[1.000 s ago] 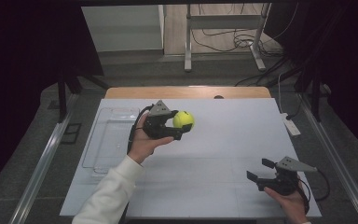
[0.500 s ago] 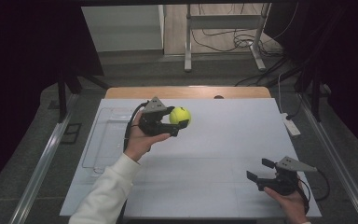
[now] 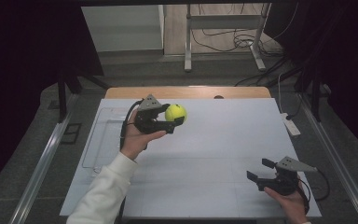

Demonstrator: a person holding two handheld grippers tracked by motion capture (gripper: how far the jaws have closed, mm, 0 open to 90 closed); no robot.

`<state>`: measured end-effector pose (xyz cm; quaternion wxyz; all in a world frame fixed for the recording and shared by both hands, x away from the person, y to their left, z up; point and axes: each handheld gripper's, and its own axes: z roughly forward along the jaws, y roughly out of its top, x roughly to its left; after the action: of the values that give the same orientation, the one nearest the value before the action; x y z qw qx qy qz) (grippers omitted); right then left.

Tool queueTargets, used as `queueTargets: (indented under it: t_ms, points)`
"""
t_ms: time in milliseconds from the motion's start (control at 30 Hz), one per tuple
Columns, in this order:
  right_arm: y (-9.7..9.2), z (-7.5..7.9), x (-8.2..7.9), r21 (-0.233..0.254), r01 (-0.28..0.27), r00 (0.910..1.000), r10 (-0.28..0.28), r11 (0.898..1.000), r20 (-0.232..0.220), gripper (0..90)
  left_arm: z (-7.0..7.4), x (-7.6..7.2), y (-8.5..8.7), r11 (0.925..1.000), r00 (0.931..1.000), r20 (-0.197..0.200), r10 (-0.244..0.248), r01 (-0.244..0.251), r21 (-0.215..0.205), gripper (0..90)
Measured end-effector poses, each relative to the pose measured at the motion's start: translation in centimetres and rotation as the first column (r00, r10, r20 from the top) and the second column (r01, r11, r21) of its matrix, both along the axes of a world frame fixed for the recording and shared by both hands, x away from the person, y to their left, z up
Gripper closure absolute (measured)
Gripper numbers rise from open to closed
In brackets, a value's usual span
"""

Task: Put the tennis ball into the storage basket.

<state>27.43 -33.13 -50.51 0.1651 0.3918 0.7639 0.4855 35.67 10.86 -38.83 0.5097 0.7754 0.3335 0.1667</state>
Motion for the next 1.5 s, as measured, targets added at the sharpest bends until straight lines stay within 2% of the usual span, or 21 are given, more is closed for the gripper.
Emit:
queueTargets:
  t_ms: [967, 1500]
  points:
    - [0.1, 0.1, 0.0, -0.001, -0.001, 1.0000, 0.001, 1.000, 0.005, 12.2, 0.2, 0.3, 2.8, 0.9976, 0.9976, 0.004, 0.069, -0.069, 0.001, 26.2]
    - [0.1, 0.0, -0.1, 0.001, 0.001, 1.0000, -0.001, 1.000, 0.004, 12.2, -0.1, 0.5, 4.4, 0.9940, 0.9940, 0.000, 0.109, -0.109, 0.000, 26.2]
